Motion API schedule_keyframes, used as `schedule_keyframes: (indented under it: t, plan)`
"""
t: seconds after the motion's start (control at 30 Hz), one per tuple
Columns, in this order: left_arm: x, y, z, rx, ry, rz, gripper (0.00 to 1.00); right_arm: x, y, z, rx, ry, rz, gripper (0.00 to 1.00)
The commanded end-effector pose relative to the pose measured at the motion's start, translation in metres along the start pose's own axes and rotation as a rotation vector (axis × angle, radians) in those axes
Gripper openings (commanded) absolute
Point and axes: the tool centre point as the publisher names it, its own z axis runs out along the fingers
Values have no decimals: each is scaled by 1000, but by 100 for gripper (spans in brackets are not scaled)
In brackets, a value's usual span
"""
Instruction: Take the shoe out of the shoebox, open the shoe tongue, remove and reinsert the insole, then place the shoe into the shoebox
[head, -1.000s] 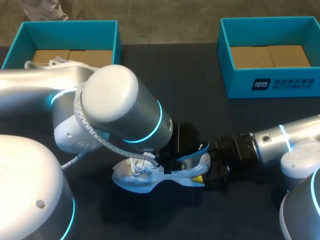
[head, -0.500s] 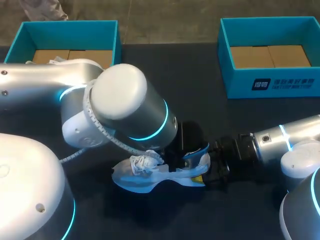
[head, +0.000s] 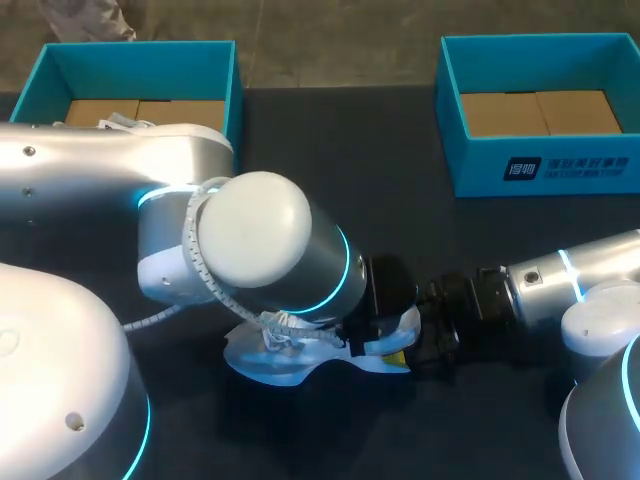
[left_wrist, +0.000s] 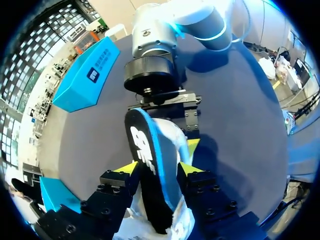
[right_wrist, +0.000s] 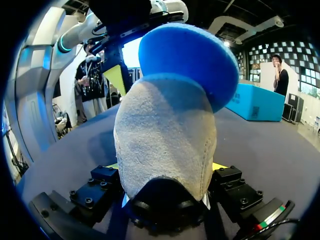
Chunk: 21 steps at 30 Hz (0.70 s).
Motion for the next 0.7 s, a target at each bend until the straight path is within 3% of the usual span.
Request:
schedule_keyframes:
  t: [0.03, 0.2, 0.3, 0.7]
  plan:
    - [-1, -4, 7, -12, -14, -11, 48, 1, -1, 1, 3, 0, 0, 0]
    - [-3, -3, 13, -22, -39, -28, 43, 1, -1, 1, 3, 0, 0, 0]
    - [-6, -1, 15, -23, -34, -32, 0, 1, -1, 1, 3, 0, 0, 0]
    - [-13, -12, 8, 9, -40, -31, 0, 1, -1, 1, 3, 0, 0, 0]
